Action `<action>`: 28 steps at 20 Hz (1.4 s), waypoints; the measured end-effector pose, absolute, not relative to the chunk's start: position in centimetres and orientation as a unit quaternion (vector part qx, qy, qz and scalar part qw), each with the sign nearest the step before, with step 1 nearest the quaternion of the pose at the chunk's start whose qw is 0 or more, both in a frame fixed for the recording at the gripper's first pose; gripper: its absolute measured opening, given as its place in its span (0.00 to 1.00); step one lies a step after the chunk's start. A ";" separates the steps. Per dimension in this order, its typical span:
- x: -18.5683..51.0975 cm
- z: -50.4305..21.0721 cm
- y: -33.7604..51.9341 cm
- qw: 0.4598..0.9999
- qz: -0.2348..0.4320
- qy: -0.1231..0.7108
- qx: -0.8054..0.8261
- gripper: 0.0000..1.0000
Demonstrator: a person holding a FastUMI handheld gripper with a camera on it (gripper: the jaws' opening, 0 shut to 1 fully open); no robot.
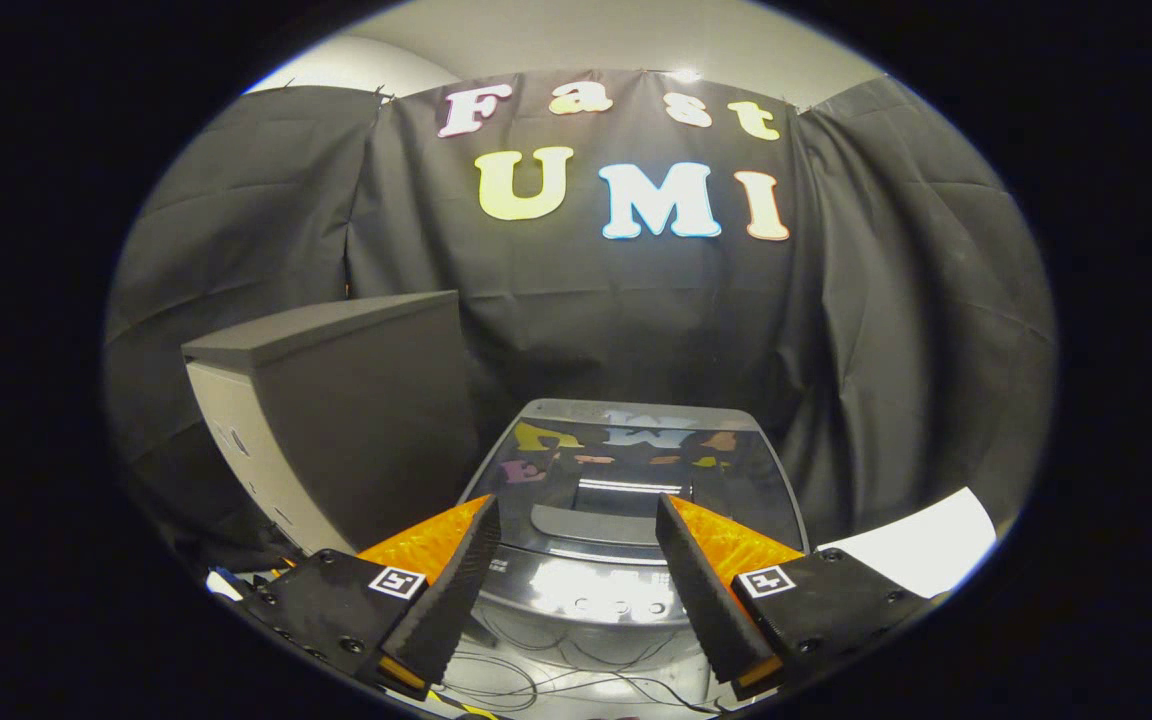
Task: Put the clothes into the washing machine and then close the washing machine lid.
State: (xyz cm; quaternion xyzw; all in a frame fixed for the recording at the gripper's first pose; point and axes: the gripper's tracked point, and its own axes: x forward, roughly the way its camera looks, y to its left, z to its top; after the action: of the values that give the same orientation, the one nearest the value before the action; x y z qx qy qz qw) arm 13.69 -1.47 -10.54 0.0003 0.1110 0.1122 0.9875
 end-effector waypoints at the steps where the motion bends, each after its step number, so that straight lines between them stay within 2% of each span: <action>1: 12.7 -10.3 -1.6 0.989 0.104 0.110 -0.001 0.98; 9: 5.4 -7.6 -1.1 0.998 0.056 0.039 0.017 0.98; 15: 1.7 -8.1 -0.7 0.999 0.042 0.021 0.015 0.98; 28: 0.6 -9.1 -1.9 0.999 0.030 0.030 0.016 0.98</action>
State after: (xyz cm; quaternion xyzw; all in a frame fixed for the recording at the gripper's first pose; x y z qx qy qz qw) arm 0.56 -1.94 -9.05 0.0159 0.0296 0.0297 0.9990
